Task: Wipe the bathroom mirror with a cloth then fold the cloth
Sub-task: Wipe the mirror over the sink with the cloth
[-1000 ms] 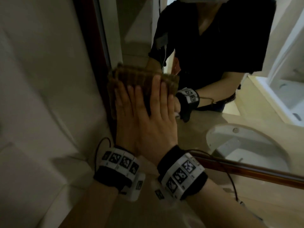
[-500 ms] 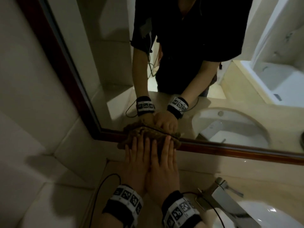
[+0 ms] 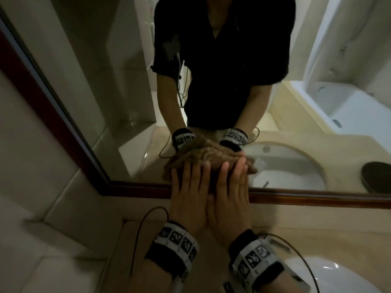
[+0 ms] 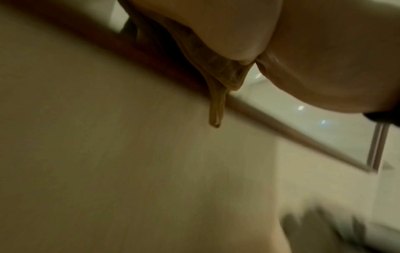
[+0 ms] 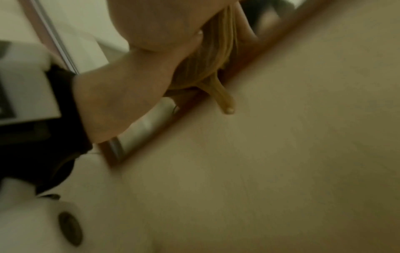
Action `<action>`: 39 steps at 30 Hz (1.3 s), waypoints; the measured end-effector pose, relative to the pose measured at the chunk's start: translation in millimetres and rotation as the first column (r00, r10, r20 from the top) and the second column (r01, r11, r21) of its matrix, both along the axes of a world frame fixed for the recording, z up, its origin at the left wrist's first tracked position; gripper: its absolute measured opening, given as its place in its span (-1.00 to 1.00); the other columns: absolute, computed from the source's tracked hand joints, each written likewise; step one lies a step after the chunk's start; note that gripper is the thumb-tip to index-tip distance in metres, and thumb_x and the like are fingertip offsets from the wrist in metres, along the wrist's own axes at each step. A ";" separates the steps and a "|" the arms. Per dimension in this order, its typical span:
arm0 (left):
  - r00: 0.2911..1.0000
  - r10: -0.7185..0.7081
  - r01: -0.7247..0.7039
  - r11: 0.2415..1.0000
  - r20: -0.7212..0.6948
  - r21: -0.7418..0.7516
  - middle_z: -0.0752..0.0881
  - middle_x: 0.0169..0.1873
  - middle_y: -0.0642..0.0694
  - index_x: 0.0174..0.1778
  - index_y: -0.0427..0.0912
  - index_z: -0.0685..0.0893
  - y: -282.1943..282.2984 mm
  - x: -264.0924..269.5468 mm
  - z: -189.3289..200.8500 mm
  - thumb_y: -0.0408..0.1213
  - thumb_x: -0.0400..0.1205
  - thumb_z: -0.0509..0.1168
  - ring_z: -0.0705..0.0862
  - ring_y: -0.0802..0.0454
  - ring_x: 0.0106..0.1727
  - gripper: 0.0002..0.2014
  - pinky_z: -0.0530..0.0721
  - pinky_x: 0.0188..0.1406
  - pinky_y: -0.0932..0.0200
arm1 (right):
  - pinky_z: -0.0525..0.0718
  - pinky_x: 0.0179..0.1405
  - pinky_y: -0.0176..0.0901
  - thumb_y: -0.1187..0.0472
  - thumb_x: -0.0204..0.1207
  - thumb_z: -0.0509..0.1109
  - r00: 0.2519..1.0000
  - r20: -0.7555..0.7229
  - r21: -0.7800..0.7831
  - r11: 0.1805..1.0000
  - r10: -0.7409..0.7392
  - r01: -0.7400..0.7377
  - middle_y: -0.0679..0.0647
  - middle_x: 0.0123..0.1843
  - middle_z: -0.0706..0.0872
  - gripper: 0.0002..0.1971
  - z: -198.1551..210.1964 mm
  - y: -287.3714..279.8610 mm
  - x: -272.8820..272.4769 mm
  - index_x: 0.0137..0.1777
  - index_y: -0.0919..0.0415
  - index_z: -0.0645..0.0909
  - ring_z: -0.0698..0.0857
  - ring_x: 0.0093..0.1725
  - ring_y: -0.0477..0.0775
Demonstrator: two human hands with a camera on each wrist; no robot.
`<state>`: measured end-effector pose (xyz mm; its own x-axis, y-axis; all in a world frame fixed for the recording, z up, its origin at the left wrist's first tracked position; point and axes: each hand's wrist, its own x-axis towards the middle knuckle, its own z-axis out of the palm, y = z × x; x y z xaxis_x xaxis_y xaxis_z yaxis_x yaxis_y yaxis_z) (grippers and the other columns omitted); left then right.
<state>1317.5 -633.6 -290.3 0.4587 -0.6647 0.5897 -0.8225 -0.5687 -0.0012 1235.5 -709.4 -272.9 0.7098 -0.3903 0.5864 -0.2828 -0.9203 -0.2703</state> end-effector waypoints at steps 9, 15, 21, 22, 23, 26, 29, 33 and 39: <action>0.941 0.273 -0.176 0.901 0.201 -0.397 0.25 0.65 -0.36 0.70 -0.29 0.15 -28.4 26.1 241.2 0.05 0.81 -0.08 0.19 -0.30 0.68 -0.38 0.07 0.66 -0.35 | -0.09 0.63 0.20 -0.13 0.64 0.12 0.938 0.345 -0.301 0.949 0.016 0.094 0.55 0.60 0.17 -0.32 239.9 -15.7 40.4 0.63 0.32 0.23 0.12 0.63 0.51; 0.956 0.232 -0.185 0.952 0.181 -0.243 0.05 0.70 -0.36 0.73 -0.24 -0.11 -21.8 19.4 187.8 0.02 0.79 -0.09 -0.01 -0.33 0.72 -0.34 -0.11 0.67 -0.39 | -0.09 0.65 0.26 -0.11 0.68 0.11 0.973 0.231 -0.268 0.960 -0.017 0.080 0.50 0.66 -0.02 -0.37 190.7 -13.1 27.9 0.69 0.11 0.11 -0.05 0.67 0.46; 0.990 0.110 -0.114 0.993 0.085 0.036 0.18 0.57 -0.36 0.72 -0.24 -0.25 -15.1 -6.8 25.5 0.01 0.56 0.02 0.17 -0.42 0.57 -0.12 -0.18 0.60 -0.42 | 0.06 0.60 0.37 -0.07 0.65 0.10 0.999 -0.022 -0.135 0.990 -0.043 0.040 0.51 0.65 -0.08 -0.34 38.6 -11.4 -2.0 0.69 0.14 0.09 0.01 0.63 0.55; 0.993 0.100 -0.104 0.993 0.062 0.061 0.23 0.55 -0.36 0.72 -0.22 -0.22 -13.9 -11.9 4.2 0.03 0.54 0.01 0.23 -0.41 0.52 -0.11 -0.13 0.59 -0.42 | 0.03 0.61 0.35 -0.09 0.65 0.05 0.997 -0.062 -0.107 0.994 -0.042 0.035 0.49 0.66 -0.11 -0.33 17.4 -9.5 -6.0 0.71 0.12 0.01 -0.03 0.64 0.52; 0.995 0.092 -0.094 0.992 0.034 0.080 0.24 0.54 -0.35 0.72 -0.22 -0.22 -12.3 -16.5 -13.3 0.06 0.52 0.00 0.25 -0.41 0.51 -0.10 -0.11 0.58 -0.41 | -0.01 0.62 0.31 -0.10 0.66 0.01 0.995 -0.091 -0.076 0.997 -0.039 0.032 0.46 0.67 -0.16 -0.31 -0.9 -7.4 -9.7 0.72 0.09 -0.08 -0.07 0.65 0.49; 0.997 0.076 -0.074 0.993 -0.022 0.096 0.28 0.53 -0.34 0.72 -0.21 -0.24 -7.3 -22.1 -47.9 0.12 0.49 0.00 0.28 -0.38 0.50 -0.05 -0.09 0.58 -0.38 | -0.07 0.63 0.21 -0.12 0.66 -0.03 0.990 -0.137 -0.013 0.999 -0.037 0.036 0.40 0.68 -0.25 -0.30 -38.3 -1.3 -16.1 0.72 0.07 -0.18 -0.06 0.65 0.44; 0.998 0.060 -0.059 0.997 -0.017 0.052 0.33 0.49 -0.31 0.73 -0.20 -0.22 -3.3 -20.6 -60.3 0.10 0.61 -0.06 0.32 -0.36 0.46 -0.16 -0.08 0.58 -0.36 | -0.07 0.62 0.19 -0.13 0.67 -0.16 0.991 -0.133 0.004 1.000 -0.025 0.026 0.42 0.67 -0.27 -0.33 -53.0 2.0 -15.0 0.71 0.10 -0.20 0.01 0.63 0.48; 0.999 0.034 -0.033 0.996 -0.008 0.078 0.34 0.51 -0.29 0.73 -0.22 -0.21 1.5 -17.6 -62.6 0.09 0.51 0.01 0.34 -0.34 0.46 -0.08 -0.04 0.56 -0.34 | -0.05 0.61 0.18 -0.15 0.67 -0.16 0.993 -0.110 0.022 0.999 -0.042 0.044 0.48 0.66 -0.20 -0.31 -54.5 5.7 -12.6 0.72 0.12 -0.18 -0.08 0.65 0.48; 0.999 -0.023 0.022 0.999 0.032 0.043 -0.15 0.72 -0.23 0.74 -0.18 -0.21 -2.4 -5.3 -1.0 0.11 0.52 0.05 -0.12 -0.23 0.71 -0.07 -0.21 0.63 -0.31 | 0.00 0.64 0.27 -0.13 0.68 -0.11 0.999 -0.001 0.081 0.996 -0.038 0.038 0.53 0.65 -0.18 -0.32 3.6 10.7 -1.3 0.70 0.24 -0.06 -0.13 0.65 0.53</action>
